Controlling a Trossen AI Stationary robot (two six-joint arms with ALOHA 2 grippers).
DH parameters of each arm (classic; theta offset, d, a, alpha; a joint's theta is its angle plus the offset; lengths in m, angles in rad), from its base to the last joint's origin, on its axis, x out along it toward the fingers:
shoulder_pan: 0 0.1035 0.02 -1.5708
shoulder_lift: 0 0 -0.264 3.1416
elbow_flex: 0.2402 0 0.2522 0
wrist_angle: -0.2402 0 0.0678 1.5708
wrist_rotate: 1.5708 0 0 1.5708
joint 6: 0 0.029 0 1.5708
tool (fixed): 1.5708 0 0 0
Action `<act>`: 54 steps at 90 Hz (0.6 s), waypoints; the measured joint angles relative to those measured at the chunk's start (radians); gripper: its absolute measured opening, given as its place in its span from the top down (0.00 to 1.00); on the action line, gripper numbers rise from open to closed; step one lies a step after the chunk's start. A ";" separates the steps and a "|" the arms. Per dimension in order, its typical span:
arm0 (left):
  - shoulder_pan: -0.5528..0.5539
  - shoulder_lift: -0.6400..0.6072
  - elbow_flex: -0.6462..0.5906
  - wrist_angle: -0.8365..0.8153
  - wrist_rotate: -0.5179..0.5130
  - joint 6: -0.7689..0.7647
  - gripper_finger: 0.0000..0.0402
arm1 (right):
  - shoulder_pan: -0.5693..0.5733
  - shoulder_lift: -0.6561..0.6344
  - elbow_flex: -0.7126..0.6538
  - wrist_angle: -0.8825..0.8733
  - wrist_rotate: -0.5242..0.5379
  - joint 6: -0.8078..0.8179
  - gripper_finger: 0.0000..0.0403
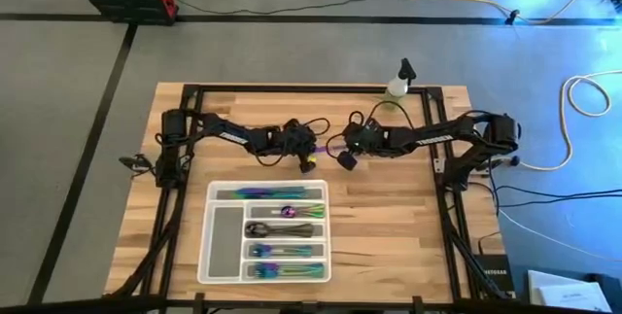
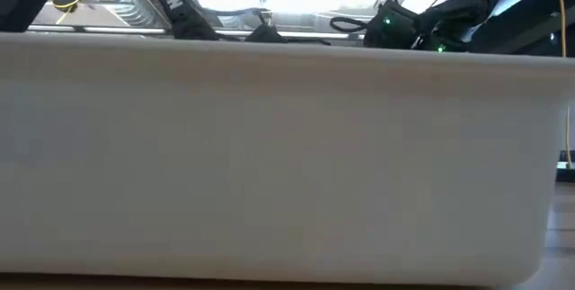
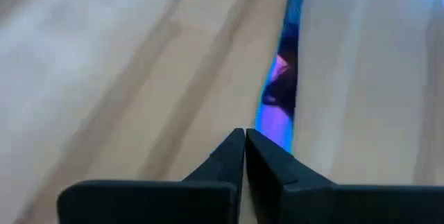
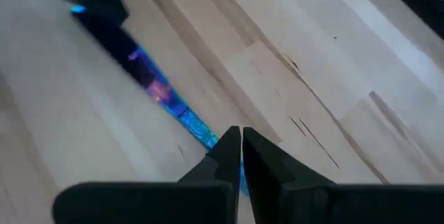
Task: Sort silverware
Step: Put the blue table knife into the white silverware tray
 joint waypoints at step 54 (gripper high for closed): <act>0.005 -0.004 0.002 0.087 -0.059 -0.075 1.00 | 0.000 -0.191 0.000 -0.043 0.054 -0.009 1.00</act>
